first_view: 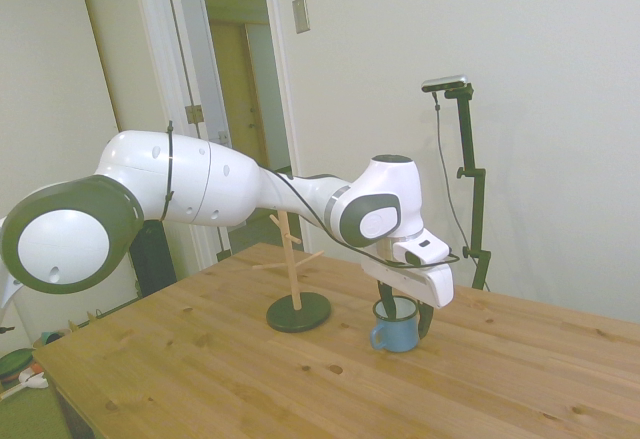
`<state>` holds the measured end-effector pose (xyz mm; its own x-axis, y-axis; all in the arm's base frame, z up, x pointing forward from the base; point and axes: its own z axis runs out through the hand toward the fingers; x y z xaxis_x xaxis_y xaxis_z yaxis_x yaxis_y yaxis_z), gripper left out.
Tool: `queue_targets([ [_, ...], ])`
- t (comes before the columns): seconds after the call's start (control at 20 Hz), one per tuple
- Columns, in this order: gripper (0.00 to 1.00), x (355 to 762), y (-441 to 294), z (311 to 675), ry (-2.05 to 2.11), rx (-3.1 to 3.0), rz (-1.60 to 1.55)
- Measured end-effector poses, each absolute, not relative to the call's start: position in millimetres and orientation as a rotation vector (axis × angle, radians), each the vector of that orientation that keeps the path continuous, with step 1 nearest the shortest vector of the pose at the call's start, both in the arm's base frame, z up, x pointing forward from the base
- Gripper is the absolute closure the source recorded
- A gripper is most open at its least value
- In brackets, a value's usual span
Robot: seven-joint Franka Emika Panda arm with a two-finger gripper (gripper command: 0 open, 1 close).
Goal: Hang the mug
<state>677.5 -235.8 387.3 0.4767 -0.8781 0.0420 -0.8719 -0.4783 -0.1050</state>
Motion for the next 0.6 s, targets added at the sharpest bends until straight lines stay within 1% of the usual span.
queue_targets([
  [0.6, 1.0, 677.3, -235.2, 394.7, 1.564, -2.636, -0.154],
])
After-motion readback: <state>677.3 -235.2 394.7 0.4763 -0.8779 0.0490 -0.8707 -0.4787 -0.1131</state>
